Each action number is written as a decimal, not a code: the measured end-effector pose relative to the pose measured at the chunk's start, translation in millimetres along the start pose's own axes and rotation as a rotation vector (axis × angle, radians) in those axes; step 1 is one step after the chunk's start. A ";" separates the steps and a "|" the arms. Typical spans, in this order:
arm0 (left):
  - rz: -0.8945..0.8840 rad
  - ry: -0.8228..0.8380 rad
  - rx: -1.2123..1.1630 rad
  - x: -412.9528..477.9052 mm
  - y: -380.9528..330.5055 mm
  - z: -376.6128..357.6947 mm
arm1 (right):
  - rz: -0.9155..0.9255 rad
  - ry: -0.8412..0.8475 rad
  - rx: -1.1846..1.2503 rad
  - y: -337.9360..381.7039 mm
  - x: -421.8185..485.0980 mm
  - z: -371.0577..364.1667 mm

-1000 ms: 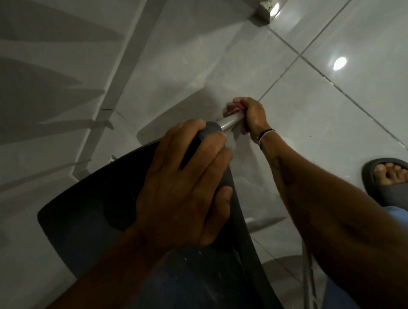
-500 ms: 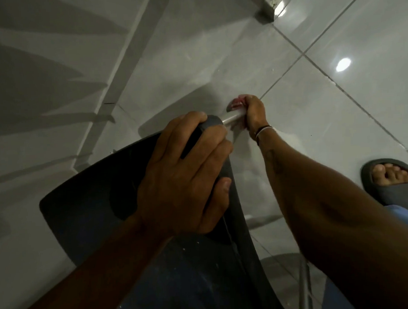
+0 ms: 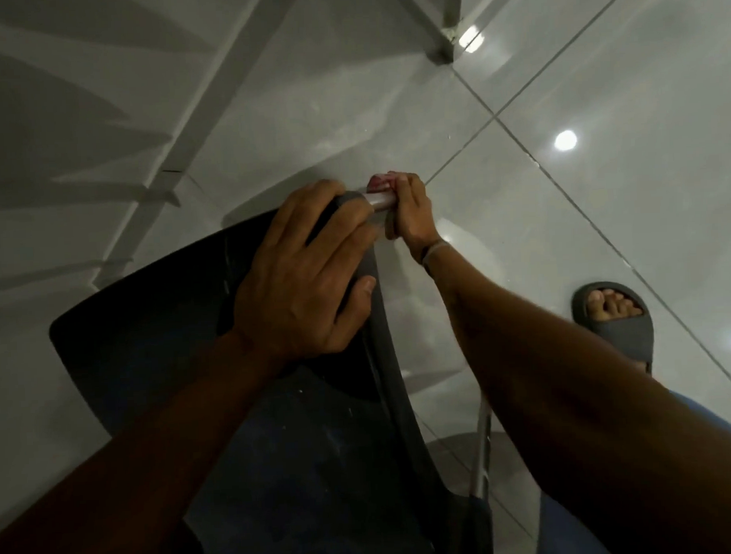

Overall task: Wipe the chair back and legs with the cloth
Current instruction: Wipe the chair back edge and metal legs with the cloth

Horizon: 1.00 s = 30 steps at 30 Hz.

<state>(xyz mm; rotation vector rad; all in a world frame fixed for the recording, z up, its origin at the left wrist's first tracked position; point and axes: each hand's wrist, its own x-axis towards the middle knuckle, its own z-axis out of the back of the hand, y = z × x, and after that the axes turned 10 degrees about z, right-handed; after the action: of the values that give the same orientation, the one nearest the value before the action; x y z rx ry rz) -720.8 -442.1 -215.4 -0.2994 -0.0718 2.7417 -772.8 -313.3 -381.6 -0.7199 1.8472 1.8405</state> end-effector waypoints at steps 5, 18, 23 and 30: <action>0.018 0.008 0.015 0.4 -1.8 2.5 | -0.008 0.069 0.267 28.4 -21.0 -6.5; 0.046 0.009 0.060 -3.2 -3.4 -3.1 | -0.152 -0.116 0.135 10.2 -5.1 -13.2; 0.109 0.042 0.103 -6.6 -12.0 10.8 | -0.023 -0.038 -0.004 31.4 -36.6 9.5; 0.251 0.048 0.146 -30.2 -52.3 23.8 | 0.182 0.090 0.017 61.2 -147.8 74.8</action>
<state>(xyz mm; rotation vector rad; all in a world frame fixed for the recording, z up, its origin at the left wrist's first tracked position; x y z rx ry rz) -679.5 -405.3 -181.5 -0.3536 0.1911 2.9652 -701.9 -231.0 -242.4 -0.6573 2.0433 1.9297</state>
